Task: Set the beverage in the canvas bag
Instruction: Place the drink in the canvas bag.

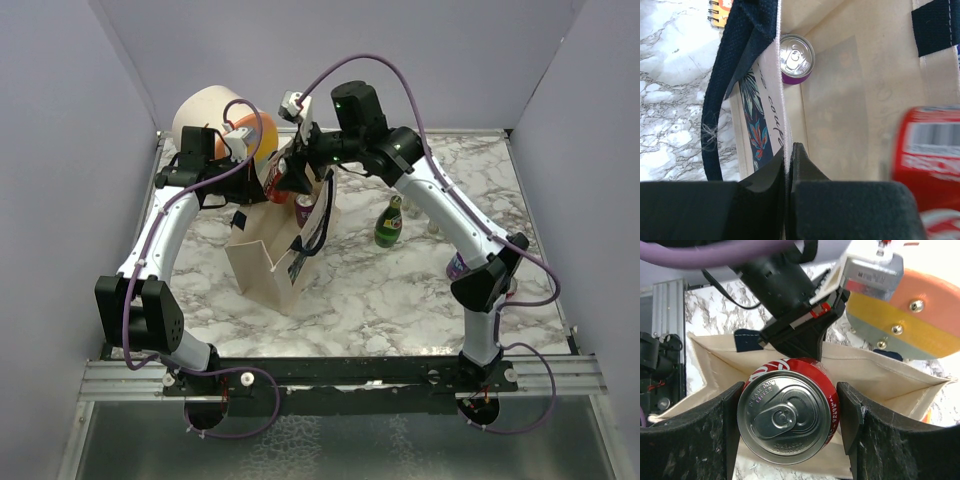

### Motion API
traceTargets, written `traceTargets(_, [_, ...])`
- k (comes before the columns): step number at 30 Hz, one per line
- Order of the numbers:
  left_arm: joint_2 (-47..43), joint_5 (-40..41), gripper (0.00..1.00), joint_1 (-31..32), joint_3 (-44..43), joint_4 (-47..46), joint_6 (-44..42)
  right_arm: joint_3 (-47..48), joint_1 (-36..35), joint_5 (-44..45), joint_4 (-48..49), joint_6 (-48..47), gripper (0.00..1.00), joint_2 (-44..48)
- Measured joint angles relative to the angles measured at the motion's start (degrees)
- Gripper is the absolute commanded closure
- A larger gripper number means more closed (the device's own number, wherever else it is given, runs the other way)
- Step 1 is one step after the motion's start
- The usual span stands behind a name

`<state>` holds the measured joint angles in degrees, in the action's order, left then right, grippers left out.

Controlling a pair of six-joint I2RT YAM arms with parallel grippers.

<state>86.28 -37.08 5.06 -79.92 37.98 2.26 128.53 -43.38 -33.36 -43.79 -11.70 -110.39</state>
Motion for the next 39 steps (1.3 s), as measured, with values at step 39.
traceTargets(39, [0.0,-1.3,1.00,-0.2,0.0,-0.1,0.2,-1.8,0.3,2.1,-16.6,-22.7,0.99,-14.6])
